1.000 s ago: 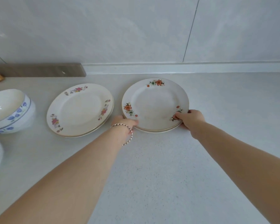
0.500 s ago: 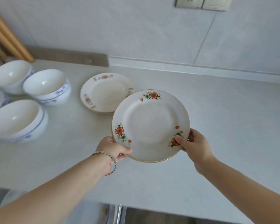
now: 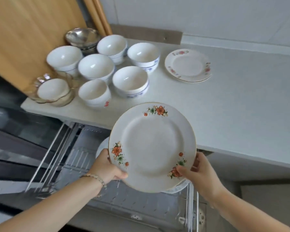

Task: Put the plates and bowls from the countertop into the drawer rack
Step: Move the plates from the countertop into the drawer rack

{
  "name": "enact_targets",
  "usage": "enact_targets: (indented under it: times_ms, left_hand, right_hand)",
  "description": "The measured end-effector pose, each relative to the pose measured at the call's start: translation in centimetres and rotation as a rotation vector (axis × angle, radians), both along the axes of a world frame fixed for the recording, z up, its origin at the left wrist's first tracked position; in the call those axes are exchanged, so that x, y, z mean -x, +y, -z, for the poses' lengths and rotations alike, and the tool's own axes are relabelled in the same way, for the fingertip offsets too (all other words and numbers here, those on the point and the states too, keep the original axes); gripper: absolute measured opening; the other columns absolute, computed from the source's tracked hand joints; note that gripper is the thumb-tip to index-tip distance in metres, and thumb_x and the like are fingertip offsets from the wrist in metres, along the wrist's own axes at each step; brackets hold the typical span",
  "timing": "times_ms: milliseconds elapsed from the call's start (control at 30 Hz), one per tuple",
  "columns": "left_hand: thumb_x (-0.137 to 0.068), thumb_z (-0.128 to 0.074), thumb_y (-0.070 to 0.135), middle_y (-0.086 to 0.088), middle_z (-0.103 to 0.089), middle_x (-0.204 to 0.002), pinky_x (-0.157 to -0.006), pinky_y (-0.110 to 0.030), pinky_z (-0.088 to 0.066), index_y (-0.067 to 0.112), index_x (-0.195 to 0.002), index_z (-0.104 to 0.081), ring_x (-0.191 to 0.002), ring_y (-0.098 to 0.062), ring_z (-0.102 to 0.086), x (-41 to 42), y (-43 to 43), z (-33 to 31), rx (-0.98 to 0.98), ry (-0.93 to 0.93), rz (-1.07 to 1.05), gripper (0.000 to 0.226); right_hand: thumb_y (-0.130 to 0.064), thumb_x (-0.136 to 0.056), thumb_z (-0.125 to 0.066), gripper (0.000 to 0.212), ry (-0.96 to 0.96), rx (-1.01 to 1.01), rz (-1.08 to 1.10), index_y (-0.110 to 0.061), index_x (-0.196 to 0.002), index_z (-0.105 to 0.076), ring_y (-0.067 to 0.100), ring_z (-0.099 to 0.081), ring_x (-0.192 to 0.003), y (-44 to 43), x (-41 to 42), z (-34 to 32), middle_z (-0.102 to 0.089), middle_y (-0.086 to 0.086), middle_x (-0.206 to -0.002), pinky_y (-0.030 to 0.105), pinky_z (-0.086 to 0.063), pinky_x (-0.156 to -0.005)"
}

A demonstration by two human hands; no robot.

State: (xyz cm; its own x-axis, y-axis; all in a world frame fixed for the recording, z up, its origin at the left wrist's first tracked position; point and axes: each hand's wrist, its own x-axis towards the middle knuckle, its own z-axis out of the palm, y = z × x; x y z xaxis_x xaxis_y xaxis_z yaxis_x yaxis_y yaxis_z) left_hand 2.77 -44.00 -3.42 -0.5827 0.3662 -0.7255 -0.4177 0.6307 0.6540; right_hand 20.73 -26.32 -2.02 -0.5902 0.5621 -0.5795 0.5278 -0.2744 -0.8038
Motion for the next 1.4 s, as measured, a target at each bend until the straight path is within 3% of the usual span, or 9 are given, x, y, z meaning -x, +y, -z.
enact_targets:
  times_ms: [200,300,400,533,733,867,1000,1267,1400]
  left_hand:
    - [-0.057,-0.073,-0.016,-0.007,-0.070,-0.090,-0.074,-0.036,-0.061,0.005,-0.091,-0.064,-0.095,-0.024,-0.065,1.8,-8.9,0.9,0.239,-0.051,0.130,0.042]
    - [-0.066,-0.068,-0.022,-0.006,-0.064,-0.086,-0.079,-0.034,-0.059,0.005,-0.080,-0.057,-0.092,-0.025,-0.061,2.3,-11.1,2.1,0.338,-0.118,0.118,0.032]
    - [-0.065,-0.068,-0.024,-0.013,-0.066,-0.096,-0.077,-0.039,-0.059,-0.001,-0.091,-0.058,-0.094,-0.028,-0.062,3.7,-12.5,4.9,0.393,-0.203,0.081,0.036]
    - [-0.069,-0.065,-0.022,-0.010,-0.065,-0.090,-0.071,-0.034,-0.058,-0.004,-0.110,-0.058,-0.079,-0.021,-0.063,6.6,-12.8,9.6,0.447,-0.290,0.042,0.045]
    - [-0.069,-0.069,-0.016,-0.011,-0.064,-0.094,-0.079,-0.033,-0.059,-0.001,-0.116,-0.055,-0.081,-0.023,-0.063,10.6,-11.0,17.8,0.502,-0.172,0.044,0.051]
    - [-0.065,-0.076,-0.008,-0.015,-0.063,-0.117,-0.087,-0.038,-0.057,0.001,-0.119,-0.054,-0.108,-0.031,-0.063,12.5,-8.9,21.9,0.553,-0.102,0.088,0.059]
    - [-0.065,-0.081,0.008,-0.012,-0.061,-0.123,-0.096,-0.034,-0.053,0.002,-0.125,-0.048,-0.113,-0.029,-0.061,13.2,-7.2,24.4,0.652,-0.006,0.200,0.068]
    - [-0.080,-0.069,0.004,-0.020,-0.054,-0.132,-0.103,-0.038,-0.042,-0.003,-0.128,-0.038,-0.125,-0.034,-0.051,12.9,-5.9,26.2,0.669,0.098,0.158,0.057]
    - [-0.081,-0.057,-0.008,-0.012,-0.062,-0.121,-0.091,-0.034,-0.047,0.006,-0.122,-0.048,-0.115,-0.031,-0.057,12.6,-6.9,27.1,0.504,0.230,0.064,0.045]
  right_hand:
    - [0.001,-0.078,-0.071,0.039,-0.090,0.087,-0.091,-0.014,-0.105,-0.047,0.009,-0.065,-0.082,-9.6,1.5,3.7,-0.066,-0.001,-0.093,0.013,-0.055,-0.057]
    - [0.005,-0.076,-0.070,0.040,-0.135,0.134,-0.080,-0.013,-0.106,-0.049,0.018,-0.066,-0.087,-12.6,2.4,6.6,-0.066,0.000,-0.093,0.032,-0.059,-0.080]
    - [0.007,-0.075,-0.070,0.034,-0.205,0.222,-0.067,-0.011,-0.099,-0.053,0.024,-0.066,-0.087,-14.2,3.7,9.6,-0.068,0.003,-0.089,0.048,-0.053,-0.091]
    - [0.006,-0.076,-0.068,0.027,-0.288,0.301,-0.021,-0.008,-0.096,-0.056,0.031,-0.067,-0.091,-15.0,6.9,14.2,-0.068,0.007,-0.089,0.047,-0.056,-0.086]
    - [0.005,-0.073,-0.071,0.051,-0.351,0.237,0.025,-0.005,-0.119,-0.051,0.032,-0.064,-0.103,-13.9,11.8,21.4,-0.067,0.012,-0.109,0.049,-0.054,-0.089]
    - [0.004,-0.071,-0.073,0.055,-0.405,0.171,0.093,-0.008,-0.121,-0.052,0.036,-0.061,-0.108,-12.2,14.3,24.6,-0.064,0.015,-0.115,0.053,-0.050,-0.094]
    - [0.003,-0.071,-0.073,0.061,-0.467,0.080,0.144,-0.007,-0.128,-0.051,0.036,-0.058,-0.114,-11.9,15.5,26.6,-0.062,0.015,-0.123,0.050,-0.048,-0.097]
    - [-0.004,-0.078,-0.069,0.044,-0.550,-0.019,0.245,-0.003,-0.120,-0.056,0.032,-0.059,-0.112,-13.7,16.3,28.0,-0.064,0.014,-0.121,0.037,-0.048,-0.092]
    - [-0.007,-0.077,-0.066,0.041,-0.554,-0.003,0.349,-0.012,-0.117,-0.058,0.035,-0.058,-0.110,-14.5,17.1,28.9,-0.065,0.014,-0.113,0.039,-0.050,-0.091]
